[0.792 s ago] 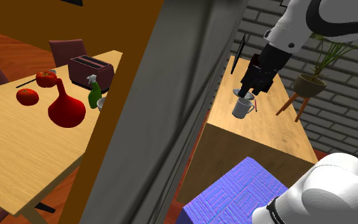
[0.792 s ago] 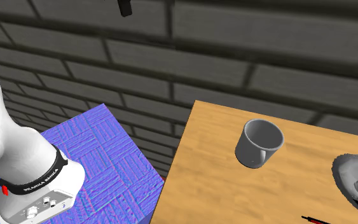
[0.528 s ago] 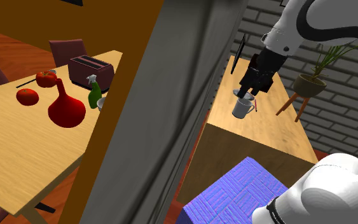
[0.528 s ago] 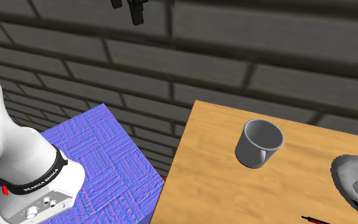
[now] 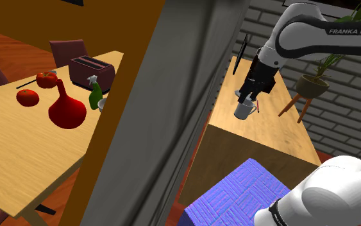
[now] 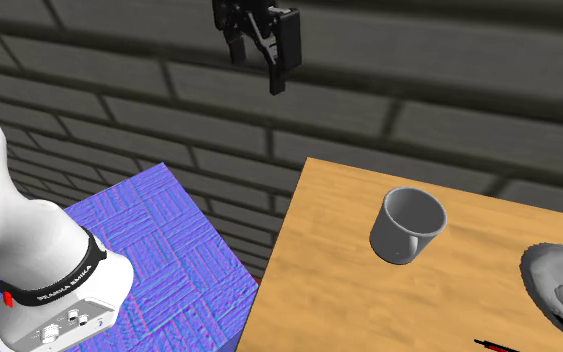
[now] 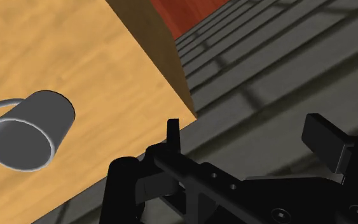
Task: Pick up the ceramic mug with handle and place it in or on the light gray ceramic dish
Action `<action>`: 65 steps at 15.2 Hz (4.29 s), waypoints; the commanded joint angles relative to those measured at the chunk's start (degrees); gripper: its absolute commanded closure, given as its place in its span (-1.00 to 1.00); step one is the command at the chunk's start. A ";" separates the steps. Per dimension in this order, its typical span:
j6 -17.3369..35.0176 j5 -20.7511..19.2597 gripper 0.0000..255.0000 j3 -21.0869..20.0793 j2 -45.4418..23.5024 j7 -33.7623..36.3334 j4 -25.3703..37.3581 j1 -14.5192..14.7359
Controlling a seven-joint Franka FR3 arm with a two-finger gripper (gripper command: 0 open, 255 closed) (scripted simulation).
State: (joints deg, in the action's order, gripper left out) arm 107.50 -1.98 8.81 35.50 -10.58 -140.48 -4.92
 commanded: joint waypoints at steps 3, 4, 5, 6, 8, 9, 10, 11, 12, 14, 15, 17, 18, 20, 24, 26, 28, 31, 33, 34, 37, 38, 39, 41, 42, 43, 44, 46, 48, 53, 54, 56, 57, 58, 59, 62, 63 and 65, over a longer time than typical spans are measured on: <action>4.81 -2.43 -1.00 3.34 -5.72 -4.25 0.67 -1.37; 6.01 -2.89 -1.00 4.13 -7.35 -5.26 1.06 -1.65; 7.20 -3.30 -1.00 4.92 -9.03 -6.26 1.52 -1.91; 8.36 -3.66 -1.00 5.72 -10.76 -7.26 2.06 -2.15; 10.63 -4.20 -1.00 7.28 -14.32 -9.28 3.33 -2.58; 11.73 -4.36 -1.00 8.03 -16.16 -10.31 4.07 -2.79; 12.79 -4.46 -1.00 8.77 -18.04 -11.35 4.87 -2.99; 13.82 -4.49 -1.00 9.50 -19.94 -12.40 5.74 -3.17; 14.82 -4.43 -1.00 10.21 -21.88 -13.48 6.68 -3.36; 16.70 -4.09 -1.00 11.56 -25.84 -15.68 8.76 -3.74; 17.57 -3.80 -1.00 12.17 -27.87 -16.81 9.90 -3.95; 19.17 -2.98 -1.00 13.28 -31.98 -19.13 12.37 -4.46; 19.90 -2.46 -1.00 13.76 -34.07 -20.32 13.70 -4.77; 21.00 -1.99 -1.00 13.98 -35.60 -21.07 14.08 -5.01; 24.03 -1.16 -1.00 14.09 -37.51 -21.68 12.85 -5.17; 25.53 -0.69 -1.00 14.11 -38.54 -22.03 12.31 -5.26; 25.96 -0.55 -1.00 14.11 -38.84 -22.13 12.16 -5.29; 25.96 -0.54 -1.00 14.11 -38.84 -22.13 12.16 -5.29; 25.96 -0.54 -1.00 14.11 -38.84 -22.13 12.16 -5.29; 25.95 -0.54 -1.00 14.11 -38.84 -22.13 12.17 -5.29; 25.95 -0.54 1.00 14.11 -38.84 -22.13 12.17 -5.29; 25.95 -0.54 1.00 14.11 -38.84 -22.13 12.17 -5.29; 25.95 -0.54 1.00 14.11 -38.84 -22.13 12.17 -5.29; 25.95 -0.54 1.00 14.11 -38.85 -22.13 12.17 -5.29; 25.95 -0.54 1.00 14.11 -38.85 -22.13 12.17 -5.29; 25.95 -0.54 1.00 14.11 -38.85 -22.13 12.18 -5.29; 25.96 -0.54 1.00 14.11 -38.84 -22.13 12.16 -5.29; 24.45 -0.99 1.00 14.13 -37.87 -21.87 12.76 -5.23; 22.93 -1.40 1.00 14.12 -36.94 -21.63 13.42 -5.18; 19.12 -2.25 1.00 14.05 -34.84 -21.14 15.26 -5.07; 18.35 -2.40 1.00 14.02 -34.45 -21.07 15.66 -5.05; 16.82 -2.66 1.00 13.97 -33.73 -20.93 16.51 -5.01; 16.06 -2.78 1.00 13.94 -33.38 -20.86 16.95 -5.00; 15.29 -2.89 1.00 13.91 -33.05 -20.81 17.40 -4.98; 14.53 -2.99 1.00 13.87 -32.74 -20.76 17.87 -4.96; 12.24 -3.26 1.00 13.77 -31.86 -20.63 19.34 -4.91; 11.47 -3.34 1.00 13.73 -31.60 -20.60 19.85 -4.90; 10.62 -2.48 1.00 14.29 -33.44 -22.00 22.49 -5.25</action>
State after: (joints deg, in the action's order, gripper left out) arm 118.53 -4.89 22.82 3.00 -31.85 -119.30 -9.99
